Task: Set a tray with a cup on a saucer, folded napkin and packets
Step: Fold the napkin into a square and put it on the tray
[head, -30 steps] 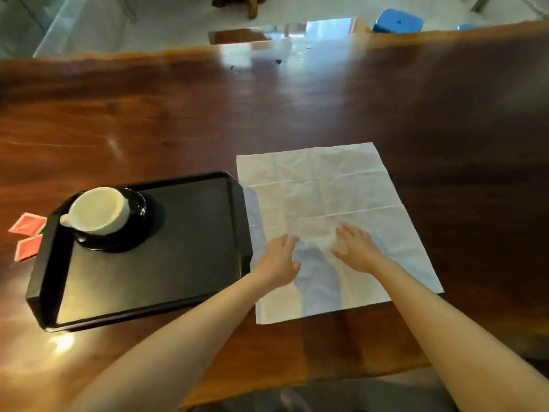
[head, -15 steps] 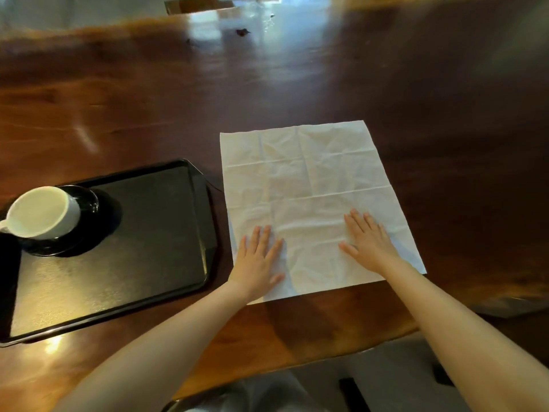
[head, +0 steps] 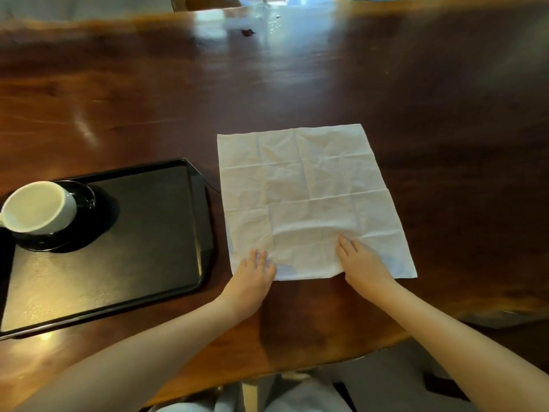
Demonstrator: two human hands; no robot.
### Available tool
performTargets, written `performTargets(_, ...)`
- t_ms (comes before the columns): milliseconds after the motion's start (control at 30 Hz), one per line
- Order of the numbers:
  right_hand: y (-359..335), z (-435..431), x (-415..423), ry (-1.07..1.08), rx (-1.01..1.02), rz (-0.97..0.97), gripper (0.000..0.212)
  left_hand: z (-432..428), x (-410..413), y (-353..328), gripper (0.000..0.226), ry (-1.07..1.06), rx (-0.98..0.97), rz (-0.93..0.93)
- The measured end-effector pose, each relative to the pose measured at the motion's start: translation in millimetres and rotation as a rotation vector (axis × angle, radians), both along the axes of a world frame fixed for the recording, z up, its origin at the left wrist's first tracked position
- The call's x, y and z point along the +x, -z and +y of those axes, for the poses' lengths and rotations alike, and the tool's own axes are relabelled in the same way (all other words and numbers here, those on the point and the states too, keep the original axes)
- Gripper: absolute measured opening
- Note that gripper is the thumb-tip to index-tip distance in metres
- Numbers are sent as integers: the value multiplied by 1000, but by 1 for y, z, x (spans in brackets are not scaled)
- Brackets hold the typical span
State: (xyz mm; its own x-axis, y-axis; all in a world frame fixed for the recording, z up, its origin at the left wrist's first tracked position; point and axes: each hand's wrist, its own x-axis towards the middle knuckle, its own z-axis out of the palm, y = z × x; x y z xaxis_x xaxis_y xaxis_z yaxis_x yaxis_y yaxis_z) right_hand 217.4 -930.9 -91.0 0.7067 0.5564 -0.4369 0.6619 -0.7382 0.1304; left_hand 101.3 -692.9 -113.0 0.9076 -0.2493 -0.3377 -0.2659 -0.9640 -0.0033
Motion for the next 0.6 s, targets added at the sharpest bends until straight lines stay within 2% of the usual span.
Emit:
performTargets(100,-5,-6,14,-22,183,-63,47,-3,8,-4,43,-78,1,-68)
performTargets(167,-8,-12,26,-116,266,-106,41,-5,12,-11,41,-168,-40,-112)
performTargets(267,-10,-22,39,-177,318,-43,39,-12,13,-17,47,-204,-61,-177)
performTargets(367,-7,-28,52,-186,299,40,40,-22,17,-21,47,-328,-68,-111)
performTargets(467,-9,-28,69,-110,244,82,24,-15,20,-23,44,-532,-217,-68)
performTargets(600,-19,-30,112,-34,158,83,18,11,33,-48,21,-853,-576,-17)
